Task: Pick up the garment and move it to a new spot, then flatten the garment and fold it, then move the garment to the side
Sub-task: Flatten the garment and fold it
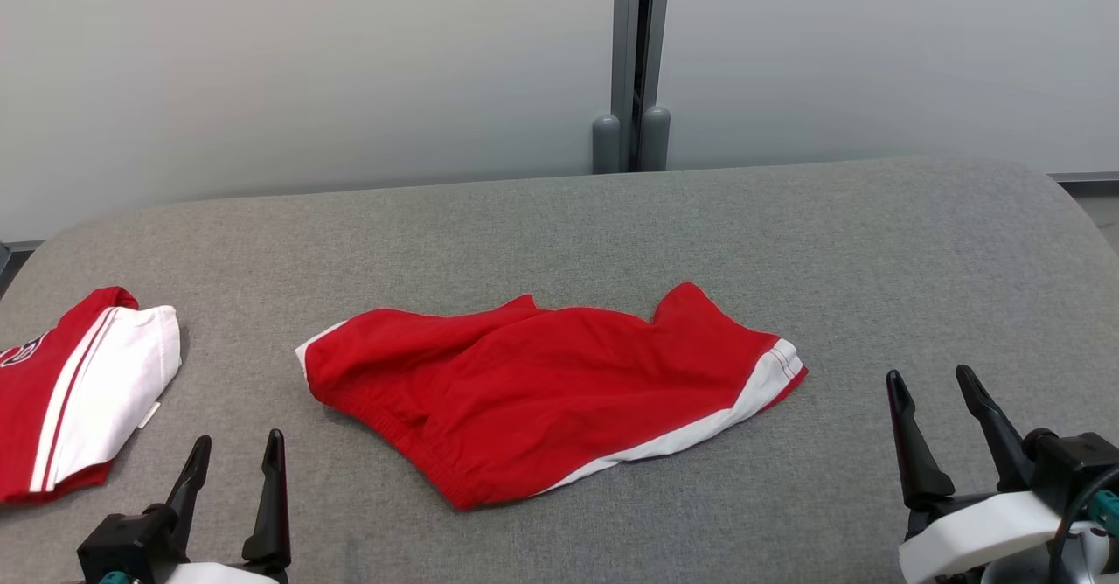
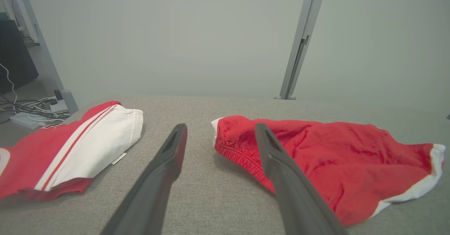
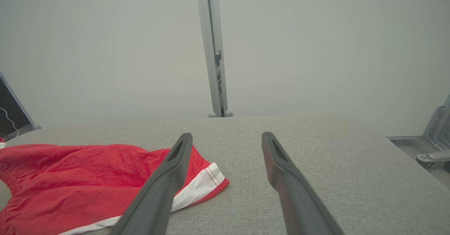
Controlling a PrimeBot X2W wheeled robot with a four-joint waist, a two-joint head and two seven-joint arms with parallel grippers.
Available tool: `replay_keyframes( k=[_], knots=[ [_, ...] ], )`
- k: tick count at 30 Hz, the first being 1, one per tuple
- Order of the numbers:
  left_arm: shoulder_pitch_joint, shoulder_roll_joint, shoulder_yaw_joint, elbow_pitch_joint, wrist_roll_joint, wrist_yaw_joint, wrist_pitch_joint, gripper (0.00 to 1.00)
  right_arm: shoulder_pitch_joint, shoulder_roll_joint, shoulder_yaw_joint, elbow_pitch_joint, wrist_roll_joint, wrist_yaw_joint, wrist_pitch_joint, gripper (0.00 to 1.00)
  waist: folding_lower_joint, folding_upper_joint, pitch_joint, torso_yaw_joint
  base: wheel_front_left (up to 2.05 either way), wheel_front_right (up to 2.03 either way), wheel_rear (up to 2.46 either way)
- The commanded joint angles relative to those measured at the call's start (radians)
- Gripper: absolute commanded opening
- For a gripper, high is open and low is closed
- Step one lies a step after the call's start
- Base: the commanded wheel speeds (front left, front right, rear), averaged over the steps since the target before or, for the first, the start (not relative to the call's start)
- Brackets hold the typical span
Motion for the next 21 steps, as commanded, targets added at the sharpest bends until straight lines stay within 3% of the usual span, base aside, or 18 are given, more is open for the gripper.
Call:
replay_keyframes(
  k=[1,12,21],
  knots=[
    [0.009,0.005,0.001,-0.001,0.001,0.006,0.004,1.00,0.006,-0.007,-0.004,-0.004,-0.003,0.002,0.000,1.00,0.0000,0.0000,0.000,0.000,0.00,0.00,0.00],
    [-0.022,0.015,-0.010,0.007,0.012,0.006,0.002,1.00,0.000,-0.007,-0.006,0.005,0.008,0.002,-0.009,1.00,0.0000,0.0000,0.004,0.010,0.00,0.00,0.00],
    [-0.103,-0.012,-0.065,0.026,-0.012,-0.046,0.044,1.00,-0.033,-0.007,0.025,0.014,0.013,0.002,-0.015,1.00,0.0000,0.0000,0.051,-0.006,0.00,0.00,0.00]
  ],
)
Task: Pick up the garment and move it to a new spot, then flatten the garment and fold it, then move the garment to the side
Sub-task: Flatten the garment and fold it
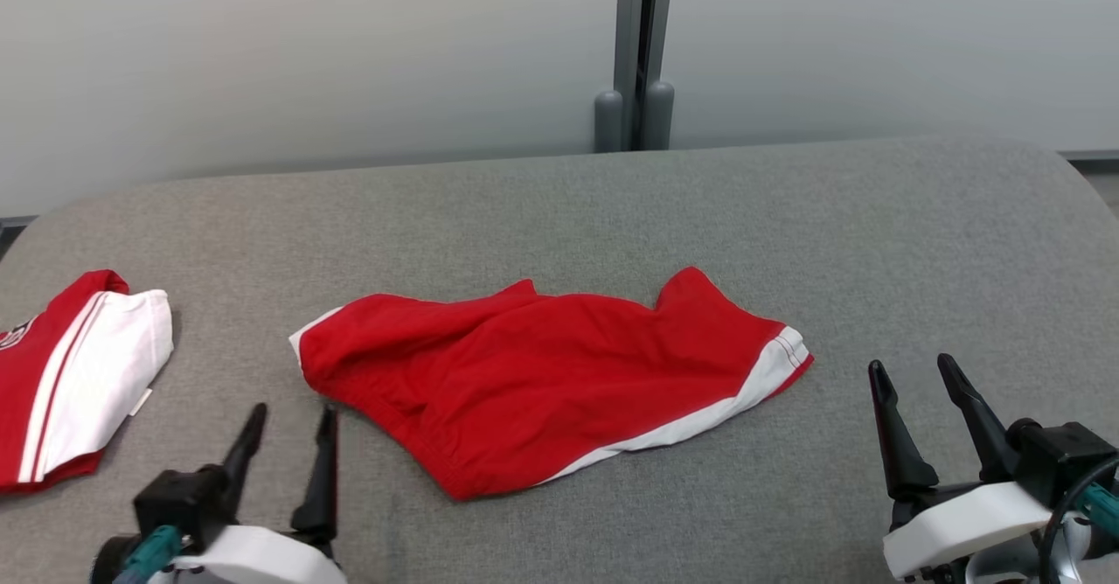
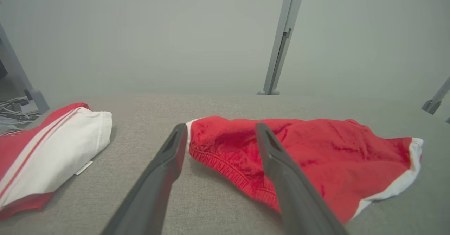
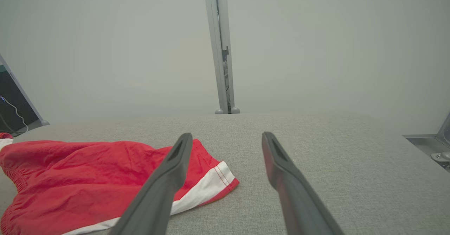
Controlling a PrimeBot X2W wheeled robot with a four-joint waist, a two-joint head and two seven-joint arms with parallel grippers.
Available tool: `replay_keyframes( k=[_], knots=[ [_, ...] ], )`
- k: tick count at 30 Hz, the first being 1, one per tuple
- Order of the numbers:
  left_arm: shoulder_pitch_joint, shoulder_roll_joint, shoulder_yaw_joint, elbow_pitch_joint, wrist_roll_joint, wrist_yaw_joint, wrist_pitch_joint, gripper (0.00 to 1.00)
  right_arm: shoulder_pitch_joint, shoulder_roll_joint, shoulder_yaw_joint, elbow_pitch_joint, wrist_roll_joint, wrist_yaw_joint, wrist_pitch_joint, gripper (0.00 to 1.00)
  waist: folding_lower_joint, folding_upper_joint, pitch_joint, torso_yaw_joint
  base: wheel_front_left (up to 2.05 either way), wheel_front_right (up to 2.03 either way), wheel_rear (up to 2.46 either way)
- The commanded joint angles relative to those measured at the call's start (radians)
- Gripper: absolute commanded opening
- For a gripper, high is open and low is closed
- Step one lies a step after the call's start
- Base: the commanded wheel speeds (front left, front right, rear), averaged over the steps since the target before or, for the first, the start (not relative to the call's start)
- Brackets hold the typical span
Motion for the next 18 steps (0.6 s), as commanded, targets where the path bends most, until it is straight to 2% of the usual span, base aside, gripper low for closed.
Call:
replay_keyframes(
  k=[1,7,10,18],
  knots=[
    [-0.028,-0.004,-0.022,0.017,-0.007,-0.020,0.017,1.00,-0.015,-0.007,0.003,0.007,0.007,0.002,-0.009,1.00,0.0000,0.0000,0.022,-0.013,0.00,0.00,0.00],
    [-0.062,-0.061,-0.118,0.106,-0.038,-0.092,0.086,1.00,-0.038,-0.007,0.029,0.024,0.020,0.002,-0.021,1.00,0.0000,0.0000,0.072,-0.040,0.00,0.00,0.00],
    [-0.078,-0.085,-0.140,0.154,-0.058,-0.115,0.110,1.00,-0.051,-0.007,0.034,0.036,0.023,0.002,-0.030,1.00,0.0000,0.0000,0.092,-0.054,0.00,0.00,0.00],
    [-0.112,-0.101,-0.161,0.240,-0.076,-0.159,0.117,1.00,-0.073,-0.007,0.026,0.046,0.028,0.002,-0.047,1.00,0.0000,0.0000,0.127,-0.066,0.00,0.00,0.00]
  ],
)
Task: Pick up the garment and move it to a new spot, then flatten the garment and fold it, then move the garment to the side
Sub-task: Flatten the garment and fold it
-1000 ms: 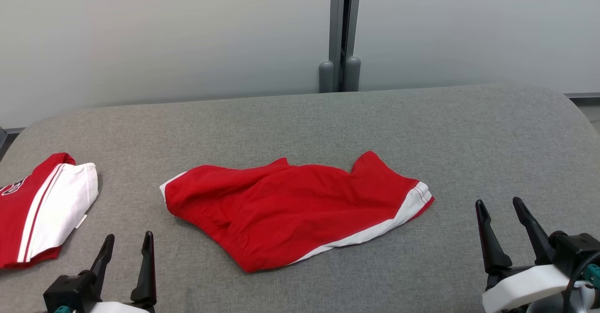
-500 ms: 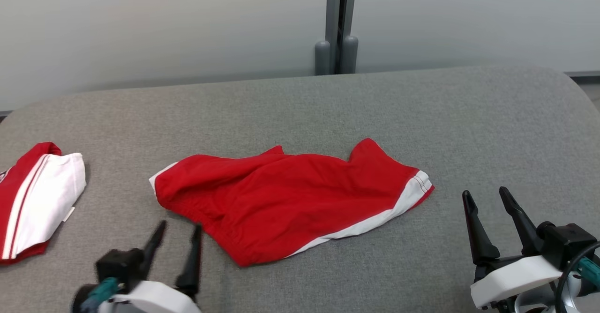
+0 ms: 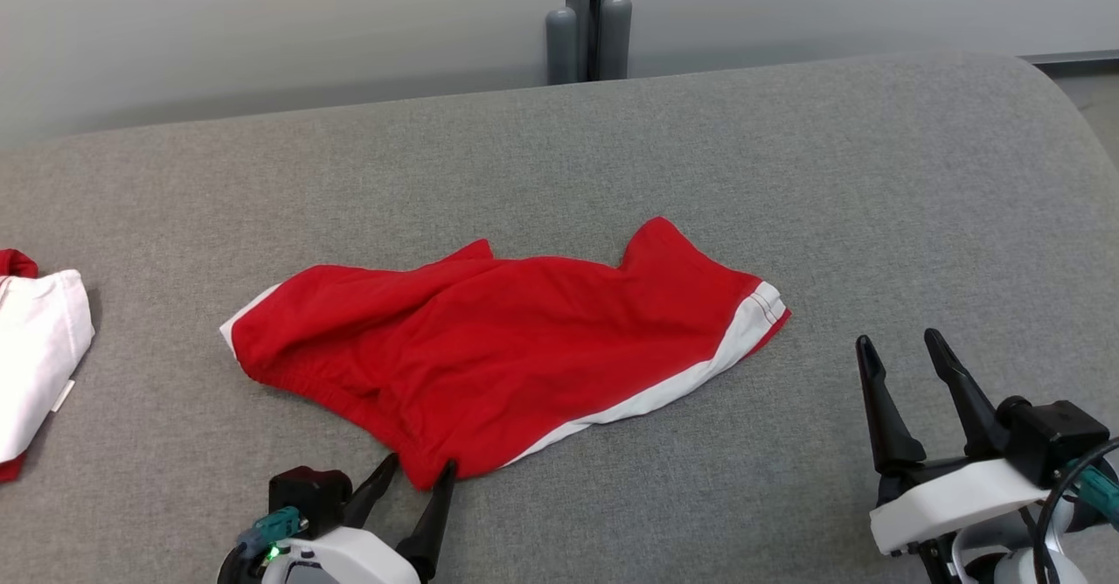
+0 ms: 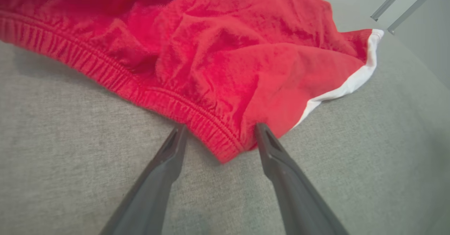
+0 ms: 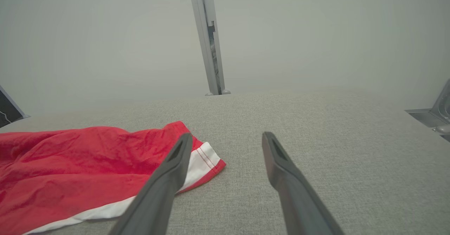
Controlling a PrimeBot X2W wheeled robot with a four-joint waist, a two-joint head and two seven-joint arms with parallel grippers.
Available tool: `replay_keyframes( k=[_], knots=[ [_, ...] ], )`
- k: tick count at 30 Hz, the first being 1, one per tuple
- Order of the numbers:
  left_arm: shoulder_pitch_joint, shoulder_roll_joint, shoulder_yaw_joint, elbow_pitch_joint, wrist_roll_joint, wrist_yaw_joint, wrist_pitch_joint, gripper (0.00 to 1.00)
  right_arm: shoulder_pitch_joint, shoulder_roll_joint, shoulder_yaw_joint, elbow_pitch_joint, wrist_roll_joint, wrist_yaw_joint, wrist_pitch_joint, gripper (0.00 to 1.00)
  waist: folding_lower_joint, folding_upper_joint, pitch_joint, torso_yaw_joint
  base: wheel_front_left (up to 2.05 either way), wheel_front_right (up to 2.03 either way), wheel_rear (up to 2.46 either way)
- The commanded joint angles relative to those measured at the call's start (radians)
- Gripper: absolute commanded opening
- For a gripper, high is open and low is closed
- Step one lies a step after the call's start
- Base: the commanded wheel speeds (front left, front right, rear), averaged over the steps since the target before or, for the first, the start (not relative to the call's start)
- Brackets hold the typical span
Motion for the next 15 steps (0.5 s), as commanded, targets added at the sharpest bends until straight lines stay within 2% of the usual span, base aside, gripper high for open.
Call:
replay_keyframes(
  k=[1,2,3,4,5,11,15],
  knots=[
    [-0.018,-0.001,0.005,0.004,-0.012,-0.010,-0.005,1.00,-0.016,-0.007,-0.006,-0.002,0.003,0.002,-0.008,1.00,0.0000,0.0000,0.004,-0.002,0.00,0.00,0.00],
    [-0.020,-0.004,0.007,0.011,-0.015,-0.015,-0.009,0.77,-0.017,-0.007,-0.008,0.001,0.003,0.002,-0.011,1.00,0.0000,0.0000,0.006,-0.003,0.00,0.00,0.00],
    [-0.025,-0.003,0.007,0.017,-0.018,-0.020,-0.011,0.49,-0.016,-0.007,-0.010,0.003,0.005,0.002,-0.014,1.00,0.0000,0.0000,0.008,-0.003,0.00,0.00,0.00],
    [-0.030,-0.005,0.008,0.019,-0.021,-0.024,-0.018,0.36,-0.018,-0.007,-0.012,0.006,0.008,0.002,-0.015,1.00,0.0000,0.0000,0.009,-0.003,0.00,0.00,0.00],
    [-0.033,-0.006,0.009,0.020,-0.022,-0.026,-0.023,0.00,-0.021,-0.007,-0.014,0.007,0.009,0.002,-0.018,1.00,0.0000,0.0000,0.010,-0.003,0.00,0.00,0.00],
    [-0.034,0.006,0.009,0.017,-0.017,-0.028,-0.036,0.00,-0.025,-0.007,-0.026,0.020,0.012,0.002,-0.027,1.00,0.0000,0.0000,0.007,0.003,0.00,0.00,0.00],
    [-0.033,0.026,-0.001,-0.023,0.012,-0.012,-0.042,0.00,-0.024,-0.007,-0.035,0.023,0.013,0.002,-0.030,1.00,0.0000,0.0000,-0.001,0.009,0.00,0.00,0.00]
  ],
)
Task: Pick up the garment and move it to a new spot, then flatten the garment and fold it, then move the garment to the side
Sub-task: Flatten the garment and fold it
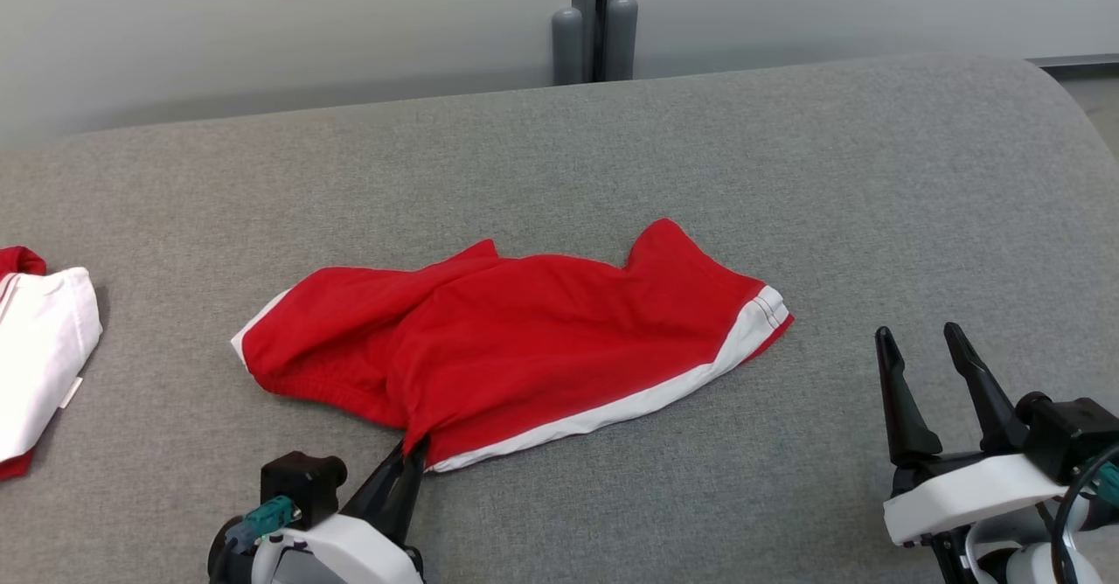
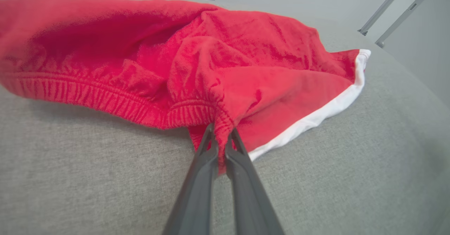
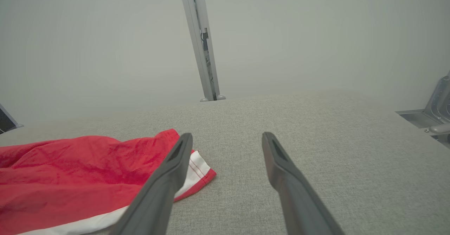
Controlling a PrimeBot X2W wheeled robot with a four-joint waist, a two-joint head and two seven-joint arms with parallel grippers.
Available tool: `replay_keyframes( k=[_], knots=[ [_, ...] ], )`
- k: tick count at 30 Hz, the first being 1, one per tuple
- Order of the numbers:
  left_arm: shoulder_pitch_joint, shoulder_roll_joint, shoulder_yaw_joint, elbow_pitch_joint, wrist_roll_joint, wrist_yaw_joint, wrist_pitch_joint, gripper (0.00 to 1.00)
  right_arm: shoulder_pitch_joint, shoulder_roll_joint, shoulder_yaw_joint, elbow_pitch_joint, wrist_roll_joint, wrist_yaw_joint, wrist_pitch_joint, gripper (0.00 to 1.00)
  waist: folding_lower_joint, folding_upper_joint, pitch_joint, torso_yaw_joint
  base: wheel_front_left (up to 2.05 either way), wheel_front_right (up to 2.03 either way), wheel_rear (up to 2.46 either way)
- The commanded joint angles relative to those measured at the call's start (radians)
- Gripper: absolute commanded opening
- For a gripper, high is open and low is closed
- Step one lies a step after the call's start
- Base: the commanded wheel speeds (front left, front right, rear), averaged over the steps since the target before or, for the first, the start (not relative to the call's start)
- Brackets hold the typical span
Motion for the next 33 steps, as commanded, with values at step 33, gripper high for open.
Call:
replay_keyframes(
  k=[33],
  knots=[
    [-0.080,0.187,-0.002,-0.452,0.056,0.042,0.259,0.00,-0.026,-0.007,-0.040,-0.057,0.015,0.002,0.019,1.00,0.0000,0.0000,0.062,0.016,0.00,0.00,0.00]
  ],
)
